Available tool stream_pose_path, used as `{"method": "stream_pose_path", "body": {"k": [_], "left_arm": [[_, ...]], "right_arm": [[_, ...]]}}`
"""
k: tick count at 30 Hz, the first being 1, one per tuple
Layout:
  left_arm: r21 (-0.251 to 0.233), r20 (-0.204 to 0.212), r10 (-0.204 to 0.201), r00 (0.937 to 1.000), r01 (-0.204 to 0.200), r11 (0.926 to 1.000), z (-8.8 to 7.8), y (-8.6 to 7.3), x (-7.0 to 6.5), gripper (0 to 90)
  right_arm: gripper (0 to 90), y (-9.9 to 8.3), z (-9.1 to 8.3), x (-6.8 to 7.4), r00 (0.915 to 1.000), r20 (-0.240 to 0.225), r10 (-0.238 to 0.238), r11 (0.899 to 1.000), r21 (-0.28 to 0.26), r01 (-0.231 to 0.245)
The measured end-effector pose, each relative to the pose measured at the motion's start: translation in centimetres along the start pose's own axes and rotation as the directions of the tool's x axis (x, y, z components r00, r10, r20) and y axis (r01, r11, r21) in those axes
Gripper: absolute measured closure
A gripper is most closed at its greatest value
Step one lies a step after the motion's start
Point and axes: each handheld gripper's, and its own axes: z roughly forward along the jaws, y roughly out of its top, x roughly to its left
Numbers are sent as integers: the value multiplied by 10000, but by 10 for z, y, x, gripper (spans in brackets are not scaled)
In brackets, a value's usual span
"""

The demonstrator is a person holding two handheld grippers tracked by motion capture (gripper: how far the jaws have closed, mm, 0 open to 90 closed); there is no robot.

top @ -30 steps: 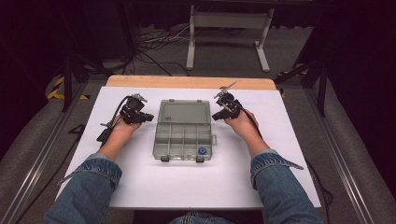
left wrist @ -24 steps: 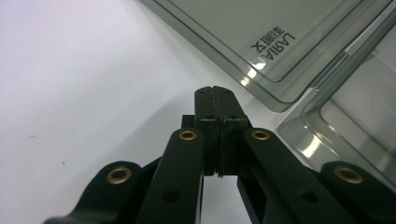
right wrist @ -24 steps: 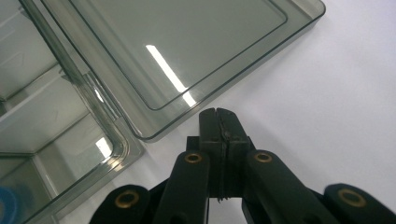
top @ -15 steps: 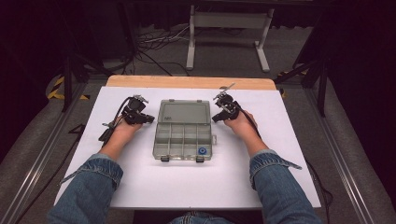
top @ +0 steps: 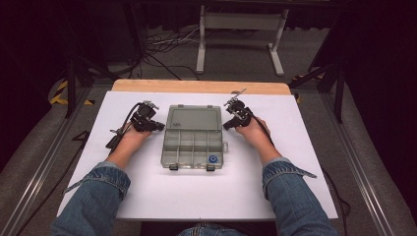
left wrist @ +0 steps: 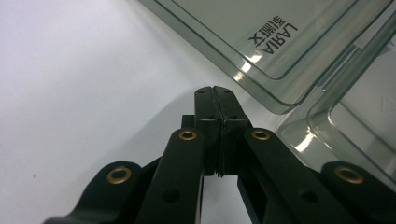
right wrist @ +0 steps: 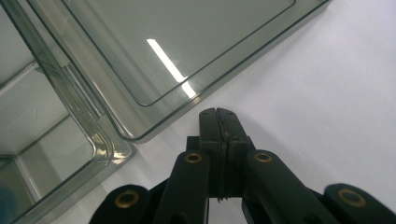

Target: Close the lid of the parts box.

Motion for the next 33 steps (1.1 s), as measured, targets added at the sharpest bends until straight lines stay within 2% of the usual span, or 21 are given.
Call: {"method": "stream_pose_path", "body": {"k": [13,16,26,33], "left_arm": [[-72,-38,175,9998,-175,9998,3,3,-2,893],[-87,-27,88,10000,-88,9999,3,2,-2,894],[-72,-172,169,9997,-170,9998,6,7,-3,894],[-174,-170,37,9998,-40,9998,8,8,-3,894]], "right_arm": [[900,2,2,1,10000,-9,-3,10000,-95,3],[900,2,3,1,10000,2,43,9999,-101,-43],[900,4,5,1,10000,26,34,9995,-306,-34],[900,6,7,3,9998,130,153,9987,-485,-147]]}}
